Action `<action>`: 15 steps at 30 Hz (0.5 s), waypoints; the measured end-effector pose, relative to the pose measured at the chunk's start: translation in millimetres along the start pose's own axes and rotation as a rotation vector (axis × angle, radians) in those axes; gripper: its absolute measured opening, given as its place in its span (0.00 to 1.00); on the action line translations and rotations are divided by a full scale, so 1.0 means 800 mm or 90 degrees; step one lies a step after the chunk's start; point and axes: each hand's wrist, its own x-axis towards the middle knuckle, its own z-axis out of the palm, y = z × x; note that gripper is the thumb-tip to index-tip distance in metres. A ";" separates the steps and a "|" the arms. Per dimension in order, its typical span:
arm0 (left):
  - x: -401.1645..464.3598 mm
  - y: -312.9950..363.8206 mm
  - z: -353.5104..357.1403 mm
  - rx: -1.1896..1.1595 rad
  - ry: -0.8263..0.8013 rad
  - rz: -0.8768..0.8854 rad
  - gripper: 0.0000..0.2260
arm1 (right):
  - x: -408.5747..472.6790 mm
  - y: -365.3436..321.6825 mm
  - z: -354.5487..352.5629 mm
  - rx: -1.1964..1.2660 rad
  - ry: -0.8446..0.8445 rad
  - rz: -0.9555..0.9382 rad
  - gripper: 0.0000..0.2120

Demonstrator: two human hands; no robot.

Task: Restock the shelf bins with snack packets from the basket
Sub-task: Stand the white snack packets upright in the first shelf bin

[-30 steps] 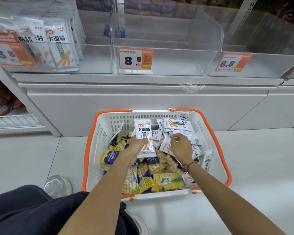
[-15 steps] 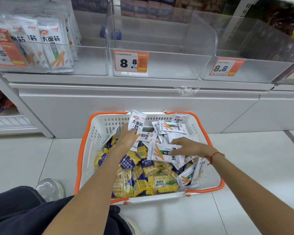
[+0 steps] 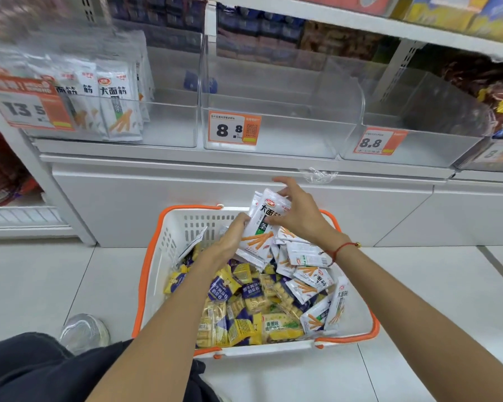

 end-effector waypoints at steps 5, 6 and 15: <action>0.011 0.003 -0.020 -0.171 0.069 0.037 0.26 | 0.013 -0.042 0.016 0.001 0.139 -0.077 0.34; 0.007 0.007 -0.027 -0.205 0.072 0.047 0.27 | 0.017 -0.053 0.022 0.018 0.166 -0.077 0.34; -0.041 0.086 -0.109 -0.295 0.213 0.258 0.15 | 0.069 -0.173 0.078 0.104 -0.040 -0.064 0.17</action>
